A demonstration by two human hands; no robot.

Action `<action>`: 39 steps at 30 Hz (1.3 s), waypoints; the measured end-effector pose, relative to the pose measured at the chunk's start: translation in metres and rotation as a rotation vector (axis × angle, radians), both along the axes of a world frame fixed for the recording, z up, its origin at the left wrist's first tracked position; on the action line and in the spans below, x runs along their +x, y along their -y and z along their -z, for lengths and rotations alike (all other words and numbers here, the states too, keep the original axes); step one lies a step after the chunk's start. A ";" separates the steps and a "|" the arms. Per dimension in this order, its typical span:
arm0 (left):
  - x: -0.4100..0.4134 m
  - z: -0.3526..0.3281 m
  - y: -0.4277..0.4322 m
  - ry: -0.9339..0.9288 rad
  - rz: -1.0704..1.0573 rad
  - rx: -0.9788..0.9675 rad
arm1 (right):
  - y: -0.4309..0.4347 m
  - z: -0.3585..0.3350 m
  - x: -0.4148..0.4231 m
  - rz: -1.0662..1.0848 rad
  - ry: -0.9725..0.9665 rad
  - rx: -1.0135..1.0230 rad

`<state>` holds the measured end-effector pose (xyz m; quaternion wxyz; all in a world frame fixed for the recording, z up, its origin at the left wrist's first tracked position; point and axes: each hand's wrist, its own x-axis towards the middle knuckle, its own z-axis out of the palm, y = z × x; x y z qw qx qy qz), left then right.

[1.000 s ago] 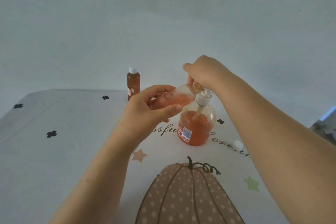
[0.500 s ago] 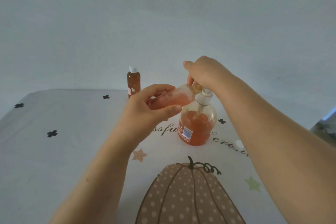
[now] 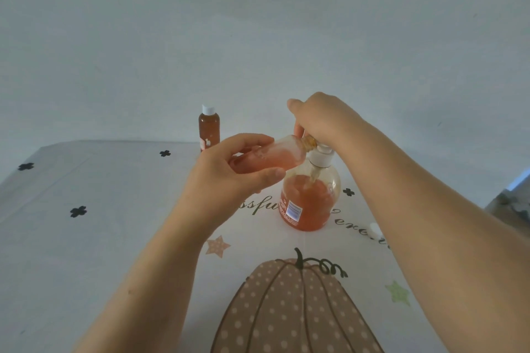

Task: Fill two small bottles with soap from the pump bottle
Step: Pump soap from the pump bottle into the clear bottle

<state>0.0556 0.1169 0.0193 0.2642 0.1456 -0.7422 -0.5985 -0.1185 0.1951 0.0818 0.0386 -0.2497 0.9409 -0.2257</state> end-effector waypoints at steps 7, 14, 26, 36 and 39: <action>0.001 -0.003 0.000 0.024 -0.002 -0.019 | -0.001 0.002 0.002 0.020 0.016 -0.022; 0.002 -0.007 -0.002 0.009 -0.021 -0.005 | -0.002 -0.011 0.004 0.014 -0.045 0.005; -0.002 0.000 0.000 0.029 -0.005 0.033 | 0.000 0.001 0.001 0.034 0.024 -0.004; -0.003 -0.001 -0.001 0.013 0.007 0.077 | -0.002 -0.004 0.003 0.021 0.030 -0.009; -0.003 -0.001 -0.003 -0.013 0.006 0.094 | -0.002 -0.012 0.005 0.016 -0.033 0.024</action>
